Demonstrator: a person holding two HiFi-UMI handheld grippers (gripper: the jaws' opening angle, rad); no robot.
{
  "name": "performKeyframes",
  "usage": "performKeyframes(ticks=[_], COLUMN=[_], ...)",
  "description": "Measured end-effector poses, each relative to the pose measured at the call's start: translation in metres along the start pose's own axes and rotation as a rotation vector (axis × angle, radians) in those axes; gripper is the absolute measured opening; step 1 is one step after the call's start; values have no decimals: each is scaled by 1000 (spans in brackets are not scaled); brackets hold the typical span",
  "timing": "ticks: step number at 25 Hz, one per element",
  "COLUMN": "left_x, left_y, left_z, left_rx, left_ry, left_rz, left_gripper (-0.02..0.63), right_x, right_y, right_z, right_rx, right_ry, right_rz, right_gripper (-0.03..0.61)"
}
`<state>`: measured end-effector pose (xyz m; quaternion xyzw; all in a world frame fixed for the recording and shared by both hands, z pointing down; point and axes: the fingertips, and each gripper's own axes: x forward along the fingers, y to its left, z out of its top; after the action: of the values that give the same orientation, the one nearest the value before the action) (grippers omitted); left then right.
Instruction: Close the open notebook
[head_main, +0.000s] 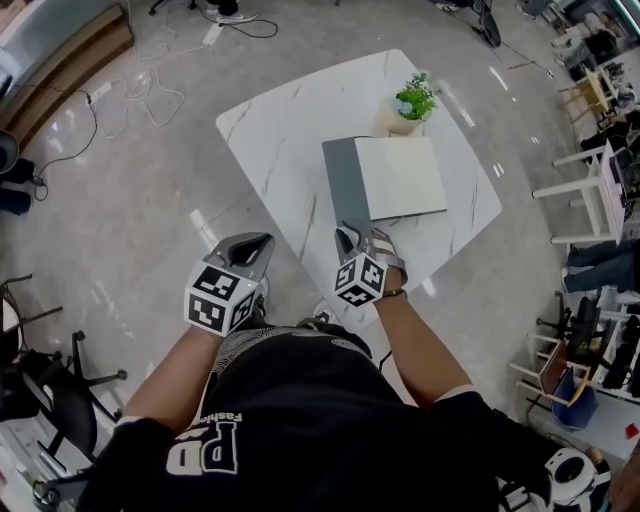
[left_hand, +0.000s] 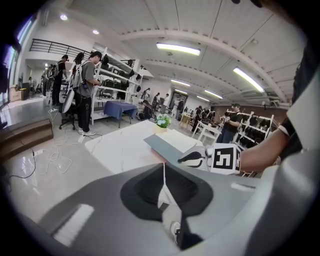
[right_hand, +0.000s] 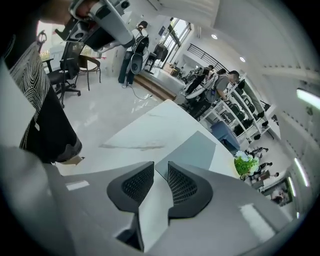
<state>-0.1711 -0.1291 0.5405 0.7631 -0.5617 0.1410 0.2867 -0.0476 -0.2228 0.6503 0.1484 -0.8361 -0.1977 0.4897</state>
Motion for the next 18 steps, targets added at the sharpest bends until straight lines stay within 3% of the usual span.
performKeyframes(ticks=[8,18], left_x=[-6,-3], left_y=[10,9], left_z=[-7,-6], left_rx=[-25,-24], left_ry=[5,9], left_rz=[29,19], left_gripper=[66,66], right_x=[14,7], right_y=[4,-5], right_z=[1,12], right_rx=[-156,-151], right_ry=[27,-3], right_rz=[-34,-61], right_gripper=[83,80])
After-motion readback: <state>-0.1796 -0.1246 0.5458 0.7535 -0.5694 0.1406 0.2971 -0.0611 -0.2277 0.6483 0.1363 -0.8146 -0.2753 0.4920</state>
